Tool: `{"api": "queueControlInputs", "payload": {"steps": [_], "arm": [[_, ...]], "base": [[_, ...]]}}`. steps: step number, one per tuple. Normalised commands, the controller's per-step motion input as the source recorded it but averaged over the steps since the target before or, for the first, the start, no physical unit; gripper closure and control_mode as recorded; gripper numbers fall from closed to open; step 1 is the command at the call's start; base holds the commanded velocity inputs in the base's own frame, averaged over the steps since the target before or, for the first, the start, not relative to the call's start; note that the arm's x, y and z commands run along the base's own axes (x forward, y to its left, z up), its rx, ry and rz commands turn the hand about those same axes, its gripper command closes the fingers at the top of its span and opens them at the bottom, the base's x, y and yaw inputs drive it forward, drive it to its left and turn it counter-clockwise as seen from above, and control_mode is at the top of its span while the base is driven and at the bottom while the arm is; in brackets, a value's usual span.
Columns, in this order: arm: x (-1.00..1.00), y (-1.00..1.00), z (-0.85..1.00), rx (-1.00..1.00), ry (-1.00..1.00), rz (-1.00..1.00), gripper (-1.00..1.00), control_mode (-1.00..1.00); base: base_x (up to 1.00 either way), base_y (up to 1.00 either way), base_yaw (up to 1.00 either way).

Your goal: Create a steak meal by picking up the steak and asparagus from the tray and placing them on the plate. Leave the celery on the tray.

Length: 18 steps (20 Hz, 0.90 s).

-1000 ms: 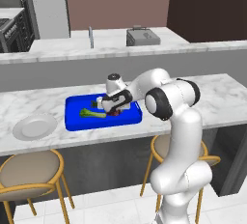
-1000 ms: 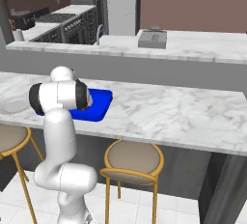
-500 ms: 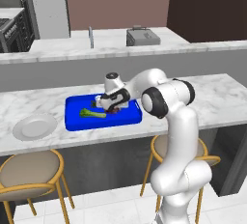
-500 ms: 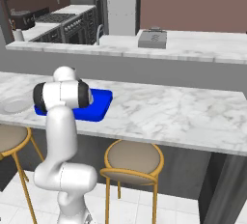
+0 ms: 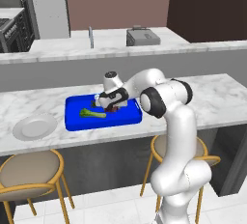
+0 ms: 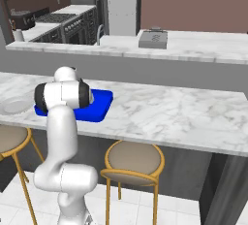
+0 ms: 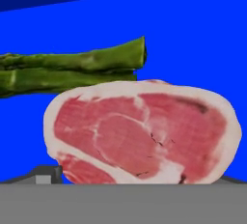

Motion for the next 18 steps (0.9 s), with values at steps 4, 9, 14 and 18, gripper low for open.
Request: {"api": "queueControlInputs", "payload": {"steps": [4, 9, 14, 18], "arm": [[-0.16, 0.00, 0.04, 0.01, -0.01, 0.03, 1.00, -1.00], [-0.69, 0.00, 0.36, 0.00, -0.13, 0.10, 1.00, -1.00], [-0.65, 0.06, 0.50, 0.00, -0.17, 0.13, 1.00, -1.00], [-0.33, 0.24, 0.57, 0.01, -0.08, 0.11, 1.00, -1.00]], "base": [[0.00, 0.00, 0.00], [0.00, 0.00, 0.00], [0.00, 0.00, 0.00], [0.00, 0.00, 0.00]]}}
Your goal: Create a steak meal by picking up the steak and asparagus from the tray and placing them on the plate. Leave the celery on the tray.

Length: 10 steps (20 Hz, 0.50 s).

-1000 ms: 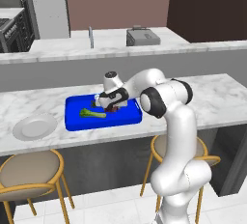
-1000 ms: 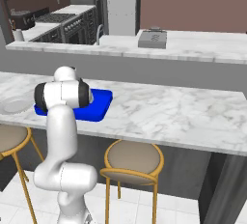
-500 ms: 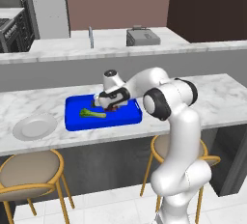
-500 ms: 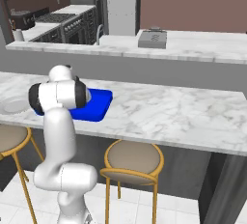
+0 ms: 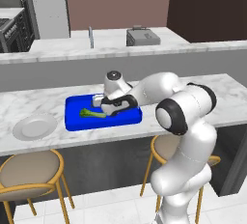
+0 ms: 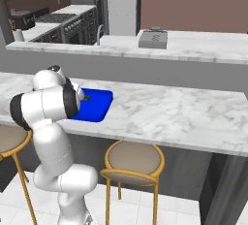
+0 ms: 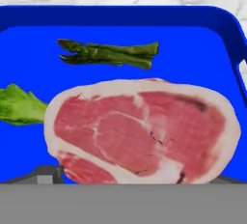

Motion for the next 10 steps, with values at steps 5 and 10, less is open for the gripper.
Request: {"api": "queueControlInputs", "payload": {"steps": [5, 10], "arm": [[-0.18, 0.28, 0.73, 0.07, 0.00, 0.09, 1.00, -1.00], [-0.12, 0.40, 0.57, 0.07, 0.05, 0.10, 1.00, -1.00]], "base": [[0.00, 0.00, 0.00], [0.00, 0.00, 0.00]]}}
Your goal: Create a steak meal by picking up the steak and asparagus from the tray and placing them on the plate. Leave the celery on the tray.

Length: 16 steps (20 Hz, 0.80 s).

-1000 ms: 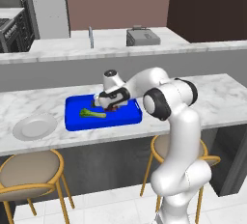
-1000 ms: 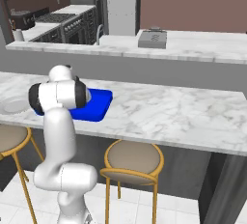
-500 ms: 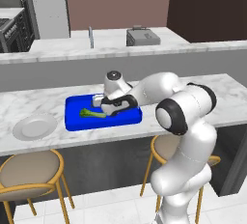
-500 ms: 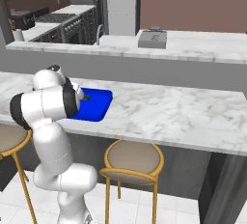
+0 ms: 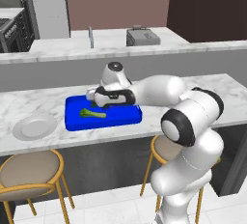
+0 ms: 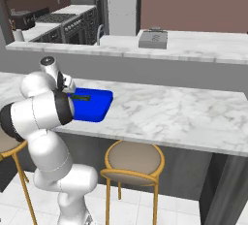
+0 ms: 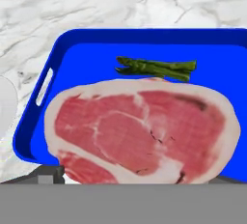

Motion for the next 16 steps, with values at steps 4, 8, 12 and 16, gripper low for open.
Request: {"api": "queueControlInputs", "payload": {"steps": [4, 8, 12, 16], "arm": [[-0.09, 0.48, 0.30, 0.03, 0.14, 0.09, 1.00, -1.00], [-0.04, 0.53, 0.00, 0.01, 0.05, 0.10, 1.00, -1.00], [-0.08, 0.65, -0.02, 0.00, 0.01, 0.10, 1.00, -1.00], [-0.10, 0.74, -0.11, 0.00, 0.00, 0.10, 1.00, -1.00]], "base": [[0.00, 0.00, 0.00], [0.00, 0.00, 0.00], [0.00, 0.00, 0.00], [0.00, 0.00, 0.00]]}}
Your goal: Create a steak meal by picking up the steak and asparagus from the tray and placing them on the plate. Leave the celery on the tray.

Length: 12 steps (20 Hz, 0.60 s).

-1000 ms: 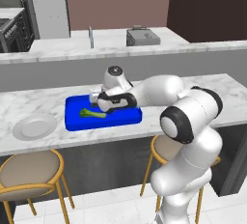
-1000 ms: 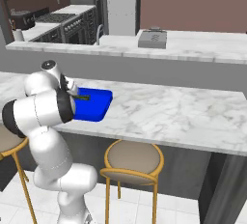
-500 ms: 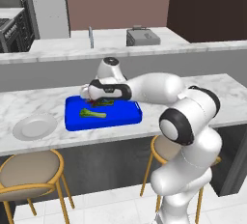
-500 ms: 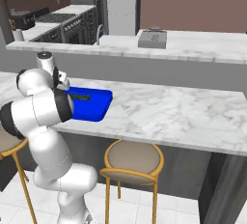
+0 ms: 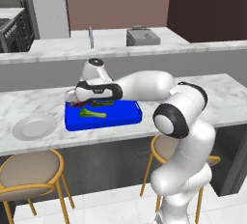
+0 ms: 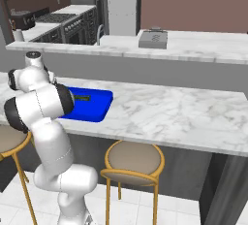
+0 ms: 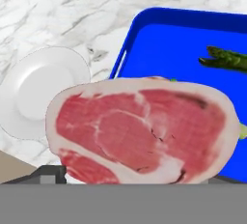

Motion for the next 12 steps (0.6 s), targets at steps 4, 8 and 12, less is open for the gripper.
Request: {"api": "queueControlInputs", "payload": {"steps": [4, 8, 12], "arm": [[-0.12, 0.75, -0.22, 0.00, 0.00, 0.10, 1.00, -1.00], [-0.04, 0.68, -0.32, -0.01, 0.02, 0.08, 1.00, -1.00], [-0.03, 0.66, -0.33, -0.04, 0.02, 0.07, 1.00, -1.00]], "base": [[0.00, 0.00, 0.00], [0.00, 0.00, 0.00], [0.00, 0.00, 0.00]]}}
